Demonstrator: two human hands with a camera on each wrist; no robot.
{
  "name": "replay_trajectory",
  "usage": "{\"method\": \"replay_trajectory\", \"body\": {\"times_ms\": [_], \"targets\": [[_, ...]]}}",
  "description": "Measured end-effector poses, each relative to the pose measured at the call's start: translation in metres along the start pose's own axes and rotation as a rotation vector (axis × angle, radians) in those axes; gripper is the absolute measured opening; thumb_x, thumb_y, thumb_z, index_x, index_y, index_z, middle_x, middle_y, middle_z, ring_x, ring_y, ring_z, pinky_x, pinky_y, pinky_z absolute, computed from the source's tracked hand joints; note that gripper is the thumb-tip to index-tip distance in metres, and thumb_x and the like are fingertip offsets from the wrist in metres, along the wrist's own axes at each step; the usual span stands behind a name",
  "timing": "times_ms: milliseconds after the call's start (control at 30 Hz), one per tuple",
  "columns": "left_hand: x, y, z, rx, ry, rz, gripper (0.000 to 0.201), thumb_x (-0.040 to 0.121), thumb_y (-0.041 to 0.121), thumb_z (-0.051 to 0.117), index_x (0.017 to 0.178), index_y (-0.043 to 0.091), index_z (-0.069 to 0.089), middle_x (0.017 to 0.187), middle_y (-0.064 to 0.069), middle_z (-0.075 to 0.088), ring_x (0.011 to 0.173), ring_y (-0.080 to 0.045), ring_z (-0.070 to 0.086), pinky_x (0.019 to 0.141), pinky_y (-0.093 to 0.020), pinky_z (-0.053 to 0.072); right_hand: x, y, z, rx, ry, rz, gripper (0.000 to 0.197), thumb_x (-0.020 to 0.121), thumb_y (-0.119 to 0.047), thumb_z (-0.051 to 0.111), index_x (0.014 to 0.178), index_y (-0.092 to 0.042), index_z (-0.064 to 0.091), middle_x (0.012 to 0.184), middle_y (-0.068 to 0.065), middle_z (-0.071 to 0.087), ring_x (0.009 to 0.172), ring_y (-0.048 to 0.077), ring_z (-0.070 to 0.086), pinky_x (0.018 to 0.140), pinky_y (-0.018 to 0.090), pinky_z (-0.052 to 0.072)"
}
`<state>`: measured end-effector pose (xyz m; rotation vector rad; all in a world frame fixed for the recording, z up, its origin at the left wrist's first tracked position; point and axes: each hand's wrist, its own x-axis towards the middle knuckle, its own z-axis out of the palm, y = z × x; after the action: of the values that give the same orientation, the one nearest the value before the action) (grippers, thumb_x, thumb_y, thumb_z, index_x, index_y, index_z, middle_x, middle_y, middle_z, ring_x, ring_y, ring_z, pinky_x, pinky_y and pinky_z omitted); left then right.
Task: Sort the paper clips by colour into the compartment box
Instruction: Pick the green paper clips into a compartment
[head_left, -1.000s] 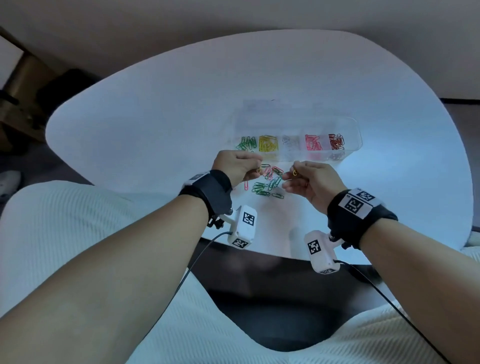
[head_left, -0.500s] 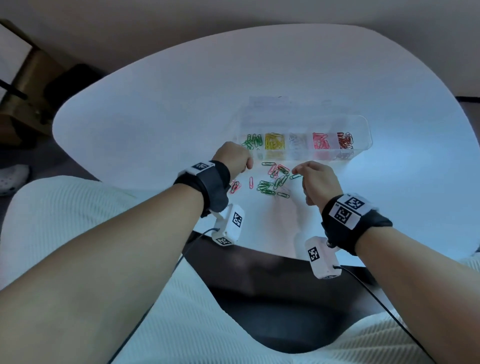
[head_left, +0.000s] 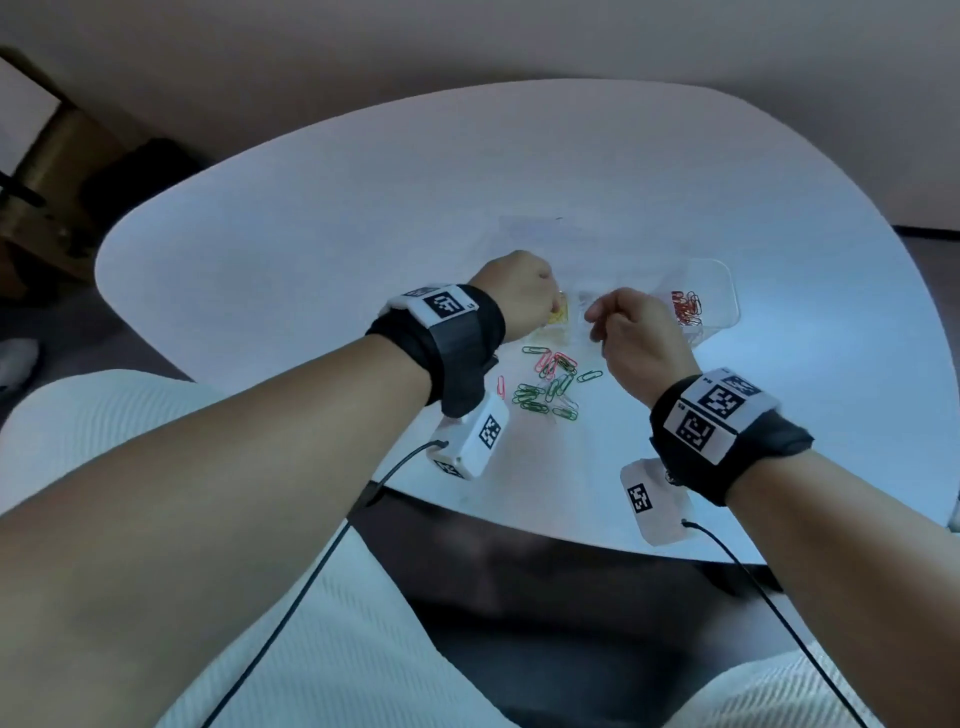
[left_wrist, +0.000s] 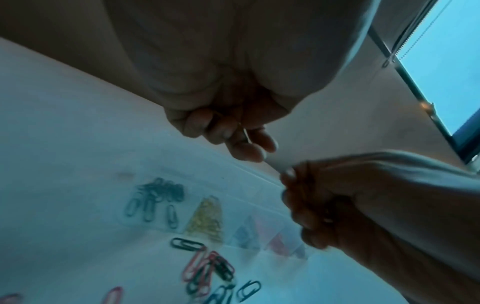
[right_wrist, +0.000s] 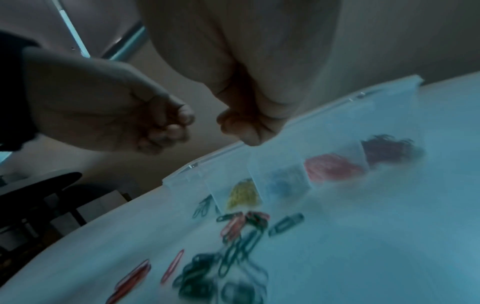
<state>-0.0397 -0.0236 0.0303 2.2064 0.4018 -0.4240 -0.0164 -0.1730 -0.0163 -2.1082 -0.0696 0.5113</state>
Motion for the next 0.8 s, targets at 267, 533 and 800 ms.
{"method": "replay_trajectory", "body": {"times_ms": [267, 533, 800], "targets": [[0.014, 0.015, 0.005, -0.022, 0.208, 0.022, 0.039, 0.082, -0.007, 0.035, 0.087, 0.021, 0.062, 0.109, -0.004, 0.065, 0.100, -0.023, 0.061, 0.084, -0.029, 0.051, 0.026, -0.035, 0.014, -0.362, 0.028, -0.099, 0.036, 0.092, -0.014, 0.054, 0.126, -0.023, 0.057, 0.115, 0.002, 0.068, 0.107, 0.019, 0.063, 0.085, 0.026, 0.046], [0.028, 0.004, 0.019, 0.073, 0.130, 0.085, 0.032, 0.088, 0.001, 0.052, 0.108, 0.022, 0.065, 0.121, -0.001, 0.061, 0.107, -0.017, 0.059, 0.083, -0.023, 0.046, 0.003, -0.018, -0.016, -0.186, 0.217, -0.132, 0.027, 0.081, -0.004, 0.047, 0.092, -0.022, 0.064, 0.086, -0.003, 0.071, 0.084, 0.019, 0.066, 0.075, 0.032, 0.052], [-0.012, -0.024, 0.032, 0.172, 0.097, 0.144, 0.004, 0.079, 0.021, 0.065, 0.079, 0.025, 0.064, 0.072, 0.011, 0.058, 0.072, -0.014, 0.059, 0.066, -0.022, 0.046, -0.021, 0.038, -0.017, -0.559, -0.102, -0.218, 0.036, 0.081, 0.009, 0.046, 0.088, -0.015, 0.072, 0.093, 0.003, 0.069, 0.088, 0.020, 0.062, 0.074, 0.021, 0.041]]}}
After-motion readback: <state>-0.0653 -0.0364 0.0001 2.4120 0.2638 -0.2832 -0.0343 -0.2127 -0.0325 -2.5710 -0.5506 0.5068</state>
